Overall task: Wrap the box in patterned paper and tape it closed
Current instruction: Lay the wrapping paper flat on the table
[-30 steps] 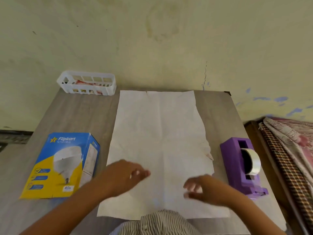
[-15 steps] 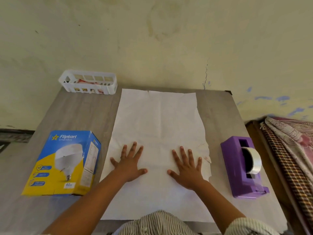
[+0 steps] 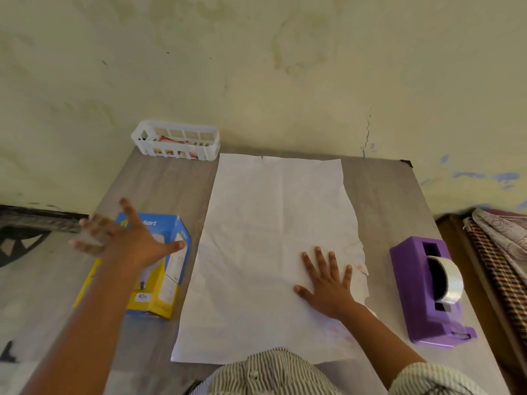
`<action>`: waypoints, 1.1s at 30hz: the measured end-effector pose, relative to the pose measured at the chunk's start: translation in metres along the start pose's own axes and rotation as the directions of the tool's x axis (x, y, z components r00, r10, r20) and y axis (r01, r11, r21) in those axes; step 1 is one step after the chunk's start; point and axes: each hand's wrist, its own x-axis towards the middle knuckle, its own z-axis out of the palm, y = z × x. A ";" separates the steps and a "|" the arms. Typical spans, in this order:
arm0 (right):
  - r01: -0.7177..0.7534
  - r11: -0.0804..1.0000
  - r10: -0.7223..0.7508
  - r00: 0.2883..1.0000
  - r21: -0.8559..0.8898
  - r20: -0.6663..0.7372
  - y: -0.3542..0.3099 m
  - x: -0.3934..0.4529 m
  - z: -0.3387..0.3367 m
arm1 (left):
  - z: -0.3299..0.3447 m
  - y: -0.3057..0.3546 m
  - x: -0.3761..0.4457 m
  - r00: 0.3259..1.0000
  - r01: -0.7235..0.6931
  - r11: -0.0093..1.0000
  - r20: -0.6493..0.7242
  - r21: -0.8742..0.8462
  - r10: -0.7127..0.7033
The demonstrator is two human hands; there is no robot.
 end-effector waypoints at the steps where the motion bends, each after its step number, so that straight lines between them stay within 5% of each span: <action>1: 0.002 1.000 -0.002 1.000 -0.002 0.000 -0.001 0.001 0.000 | -0.001 -0.012 0.007 0.994 0.062 0.997 0.089 -0.050 -0.057; 5: -0.003 1.000 0.003 1.000 -0.003 -0.001 -0.001 0.001 0.000 | 0.002 -0.028 0.015 0.962 0.070 0.985 0.272 -0.158 -0.025; 10: 0.000 1.000 0.000 1.000 0.003 -0.022 0.000 0.002 0.001 | -0.005 -0.020 0.011 0.998 0.033 0.985 0.056 -0.169 -0.024; 12: -0.008 1.000 0.009 0.999 0.011 -0.035 0.000 0.003 0.002 | -0.021 -0.005 0.006 0.995 -0.087 0.992 -0.061 -0.089 0.082; 16: -0.016 0.997 0.023 0.995 0.077 -0.092 -0.001 0.003 -0.002 | -0.047 0.050 -0.023 0.800 -0.564 0.820 -0.182 0.098 0.572; 22: -0.126 0.981 0.153 0.971 0.150 -0.185 0.010 -0.007 -0.010 | -0.020 0.130 -0.052 0.436 -0.893 0.415 0.103 0.175 0.894; 27: -0.136 0.964 0.170 0.976 0.228 -0.137 0.020 -0.009 -0.015 | 0.012 0.172 -0.055 0.340 -0.940 0.312 0.297 0.138 0.892; 33: -0.093 0.907 0.181 0.967 0.411 -0.179 0.031 -0.007 -0.029 | 0.022 0.204 -0.040 0.340 -0.940 0.316 0.321 0.125 0.884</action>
